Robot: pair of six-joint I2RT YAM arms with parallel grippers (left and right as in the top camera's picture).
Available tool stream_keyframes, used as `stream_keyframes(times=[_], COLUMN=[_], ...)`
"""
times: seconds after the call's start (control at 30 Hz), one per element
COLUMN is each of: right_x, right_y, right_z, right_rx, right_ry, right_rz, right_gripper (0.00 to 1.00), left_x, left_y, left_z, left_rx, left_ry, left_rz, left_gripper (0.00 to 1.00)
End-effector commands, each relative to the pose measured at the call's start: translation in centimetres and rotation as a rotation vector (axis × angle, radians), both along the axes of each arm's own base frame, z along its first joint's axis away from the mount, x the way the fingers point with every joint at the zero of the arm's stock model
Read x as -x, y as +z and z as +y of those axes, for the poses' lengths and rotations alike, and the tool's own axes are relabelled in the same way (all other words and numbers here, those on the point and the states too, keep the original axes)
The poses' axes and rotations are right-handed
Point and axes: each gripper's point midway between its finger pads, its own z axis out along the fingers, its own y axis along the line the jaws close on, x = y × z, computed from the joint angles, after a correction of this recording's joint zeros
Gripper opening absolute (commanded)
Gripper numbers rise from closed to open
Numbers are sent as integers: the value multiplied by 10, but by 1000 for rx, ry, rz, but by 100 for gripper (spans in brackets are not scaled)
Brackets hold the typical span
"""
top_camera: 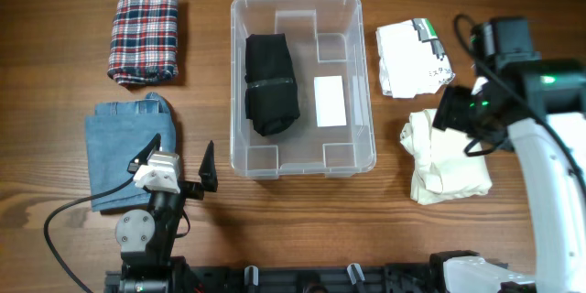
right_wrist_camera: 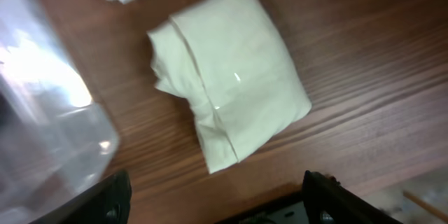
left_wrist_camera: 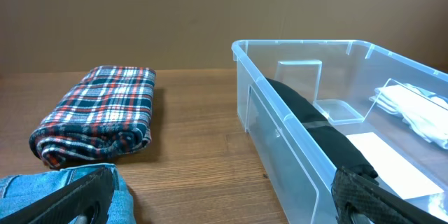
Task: Pack container
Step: 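Withdraw the right gripper and move it to the cream cloth bundle, then grasp the cream cloth bundle with the right gripper and drag it right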
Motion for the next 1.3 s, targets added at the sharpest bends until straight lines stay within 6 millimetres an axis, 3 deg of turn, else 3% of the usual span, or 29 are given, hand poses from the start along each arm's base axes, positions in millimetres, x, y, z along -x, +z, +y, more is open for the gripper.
stream_keyframes(times=[0.0,0.13,0.37,0.47,0.57,0.7,1.0,1.27], right_x=[10,12,15,11,6,0,4,-25], right_y=[-45,-79,-116,-129,-137,-148,-183,-199], right_z=[-3,6,15,30,41,36,34,31], right_rx=[7,-59,-112,-195,-259,-230,-217,-223], right_ry=[-41,-43,-17,49,72,62,50,-18], right_rz=[79,107,124,109,82,53,133,65], right_gripper=[77,73,73,74,81,87,87,87], left_x=[0,0,0,0,0,0,0,0], left_y=[-4,-4,-4,-4,-4,-4,-4,-4], left_z=[3,3,3,3,3,3,3,3], left_rx=[-13,-13,-13,-13,-13,-13,-13,-13], left_ry=[11,11,11,11,11,11,11,11], left_rz=[8,8,8,8,8,8,8,8], left_gripper=[100,100,100,100,100,100,100,100])
